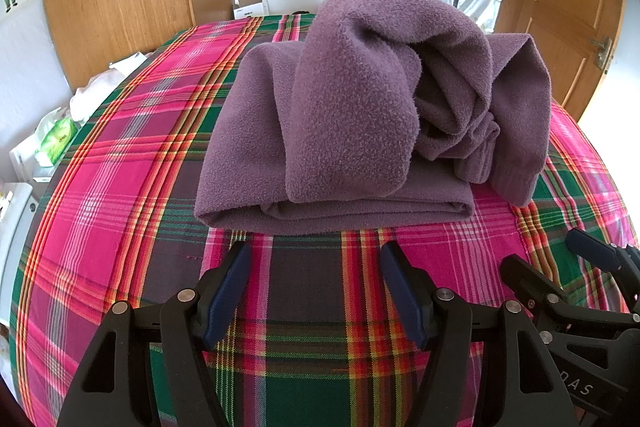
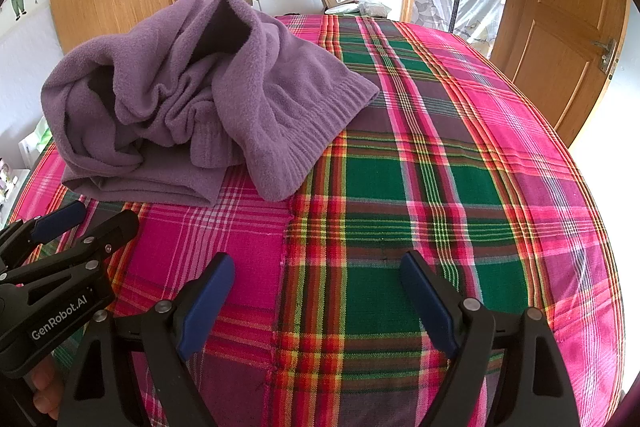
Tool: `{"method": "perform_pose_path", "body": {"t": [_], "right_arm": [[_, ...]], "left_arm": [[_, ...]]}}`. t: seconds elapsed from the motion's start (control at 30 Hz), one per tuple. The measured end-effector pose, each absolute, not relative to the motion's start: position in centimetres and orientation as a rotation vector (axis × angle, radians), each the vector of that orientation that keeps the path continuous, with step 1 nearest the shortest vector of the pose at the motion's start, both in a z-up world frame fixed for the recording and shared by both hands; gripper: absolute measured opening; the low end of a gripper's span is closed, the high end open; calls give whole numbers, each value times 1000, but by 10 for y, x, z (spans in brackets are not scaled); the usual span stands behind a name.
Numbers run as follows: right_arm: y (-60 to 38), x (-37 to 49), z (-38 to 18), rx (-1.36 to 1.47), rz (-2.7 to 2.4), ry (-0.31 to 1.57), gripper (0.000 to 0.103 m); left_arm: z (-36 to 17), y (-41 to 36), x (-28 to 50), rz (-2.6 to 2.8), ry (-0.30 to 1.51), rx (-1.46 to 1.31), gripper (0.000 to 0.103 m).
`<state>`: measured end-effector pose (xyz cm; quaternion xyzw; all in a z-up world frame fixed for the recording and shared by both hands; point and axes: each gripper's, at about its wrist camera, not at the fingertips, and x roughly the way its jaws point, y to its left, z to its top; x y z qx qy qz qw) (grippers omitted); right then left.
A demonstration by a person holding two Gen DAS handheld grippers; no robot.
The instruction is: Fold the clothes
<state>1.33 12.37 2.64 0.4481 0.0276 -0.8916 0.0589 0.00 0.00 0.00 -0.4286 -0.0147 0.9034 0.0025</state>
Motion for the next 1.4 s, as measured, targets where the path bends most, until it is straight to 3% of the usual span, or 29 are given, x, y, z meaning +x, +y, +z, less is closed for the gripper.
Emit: {"method": "perform_pose_path", "body": {"t": [1.4], "right_arm": [[126,13,25,1359,-2700,84,86]], "left_arm": [[-1,3,-2,2837,-45,-1349,71]]}}
